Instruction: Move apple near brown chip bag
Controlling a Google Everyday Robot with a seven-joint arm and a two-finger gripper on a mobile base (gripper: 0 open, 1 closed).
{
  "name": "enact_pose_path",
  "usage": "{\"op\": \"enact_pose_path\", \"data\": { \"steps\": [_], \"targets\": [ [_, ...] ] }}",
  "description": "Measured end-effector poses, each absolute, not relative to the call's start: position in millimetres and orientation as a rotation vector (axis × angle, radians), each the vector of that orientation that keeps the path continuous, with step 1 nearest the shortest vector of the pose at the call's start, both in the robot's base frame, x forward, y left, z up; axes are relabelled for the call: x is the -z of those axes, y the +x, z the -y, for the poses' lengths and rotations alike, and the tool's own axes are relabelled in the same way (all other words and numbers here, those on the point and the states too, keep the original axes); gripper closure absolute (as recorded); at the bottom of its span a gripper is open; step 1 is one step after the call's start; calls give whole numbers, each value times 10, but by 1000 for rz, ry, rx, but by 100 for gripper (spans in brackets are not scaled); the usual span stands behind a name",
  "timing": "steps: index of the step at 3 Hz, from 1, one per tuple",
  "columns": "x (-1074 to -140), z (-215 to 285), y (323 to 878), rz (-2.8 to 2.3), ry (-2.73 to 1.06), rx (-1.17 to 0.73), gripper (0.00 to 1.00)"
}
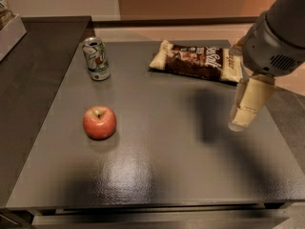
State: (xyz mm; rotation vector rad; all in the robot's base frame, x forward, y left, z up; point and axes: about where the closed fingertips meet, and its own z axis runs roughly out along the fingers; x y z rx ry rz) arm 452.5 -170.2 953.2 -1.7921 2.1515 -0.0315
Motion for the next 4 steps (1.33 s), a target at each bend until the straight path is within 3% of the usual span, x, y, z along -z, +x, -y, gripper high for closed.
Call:
{"op": "enact_pose_path", "data": {
  "steps": [1, 4],
  "targets": [
    [-9272, 1089, 4587, -2031, -1855, -105, 0],
    [-8866, -89, 4520, -1848, -1842, -402, 0]
  ]
}}
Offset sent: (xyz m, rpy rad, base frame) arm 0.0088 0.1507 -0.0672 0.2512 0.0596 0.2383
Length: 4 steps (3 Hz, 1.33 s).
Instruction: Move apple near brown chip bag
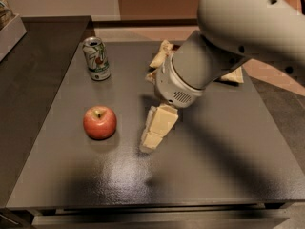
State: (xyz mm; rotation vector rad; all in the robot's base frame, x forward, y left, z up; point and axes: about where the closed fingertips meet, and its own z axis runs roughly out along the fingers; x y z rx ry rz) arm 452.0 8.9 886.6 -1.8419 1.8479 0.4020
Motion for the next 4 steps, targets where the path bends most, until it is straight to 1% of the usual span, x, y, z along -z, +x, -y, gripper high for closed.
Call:
{"op": "enact_pose_path", "data": {
  "steps": [2, 4],
  "targets": [
    [-8718, -665, 4431, -1783, -1781, -538, 0],
    [-8538, -1004, 4410, -1756, -1734, -601, 0]
  ]
}}
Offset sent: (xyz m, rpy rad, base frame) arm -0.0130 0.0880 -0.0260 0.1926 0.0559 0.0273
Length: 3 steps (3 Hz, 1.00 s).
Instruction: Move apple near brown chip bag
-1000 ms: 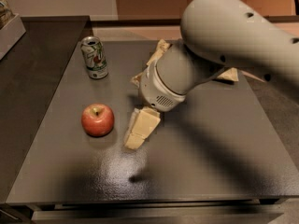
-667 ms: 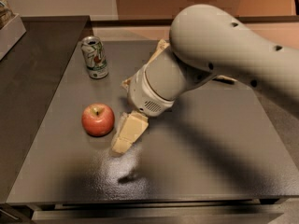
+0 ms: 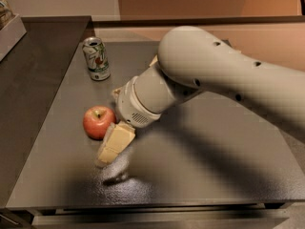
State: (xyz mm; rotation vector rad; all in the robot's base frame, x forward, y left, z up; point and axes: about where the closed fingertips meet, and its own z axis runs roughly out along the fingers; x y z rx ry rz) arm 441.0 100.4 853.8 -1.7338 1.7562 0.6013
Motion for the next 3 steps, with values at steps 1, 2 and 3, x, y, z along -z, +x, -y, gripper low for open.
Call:
{"op": "enact_pose_path", "data": {
  "steps": [1, 2, 3],
  "targets": [
    [-8512, -1126, 4424, -1743, -1702, -636, 0],
    [-8479, -1182, 4446, -1742, -1672, -646, 17],
    [-8492, -1151, 4487, -1743, -1634, -635, 41]
  ]
}}
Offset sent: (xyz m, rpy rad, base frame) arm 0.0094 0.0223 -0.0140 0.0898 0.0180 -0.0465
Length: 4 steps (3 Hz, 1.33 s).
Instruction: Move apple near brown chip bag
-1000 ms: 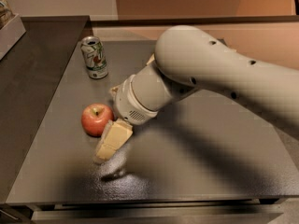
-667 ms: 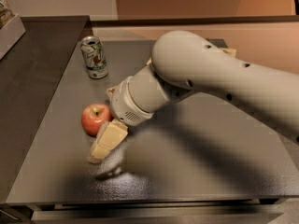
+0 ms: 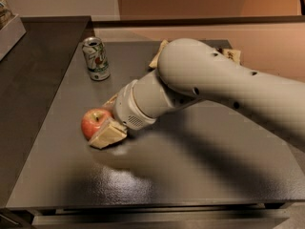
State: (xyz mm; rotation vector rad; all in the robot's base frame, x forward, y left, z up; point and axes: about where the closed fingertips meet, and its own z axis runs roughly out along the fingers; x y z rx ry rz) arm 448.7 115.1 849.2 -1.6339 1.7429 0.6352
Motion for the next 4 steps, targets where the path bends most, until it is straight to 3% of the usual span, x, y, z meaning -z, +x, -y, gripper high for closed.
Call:
{"op": "enact_pose_path", "data": {
  "steps": [2, 3, 4],
  "targets": [
    [-8715, -767, 4853, -1764, -1504, -563, 88],
    [-8801, -446, 5274, -1810, -1419, -487, 100],
    [-8789, -110, 5673, -1875, -1342, -418, 100]
  ]
}}
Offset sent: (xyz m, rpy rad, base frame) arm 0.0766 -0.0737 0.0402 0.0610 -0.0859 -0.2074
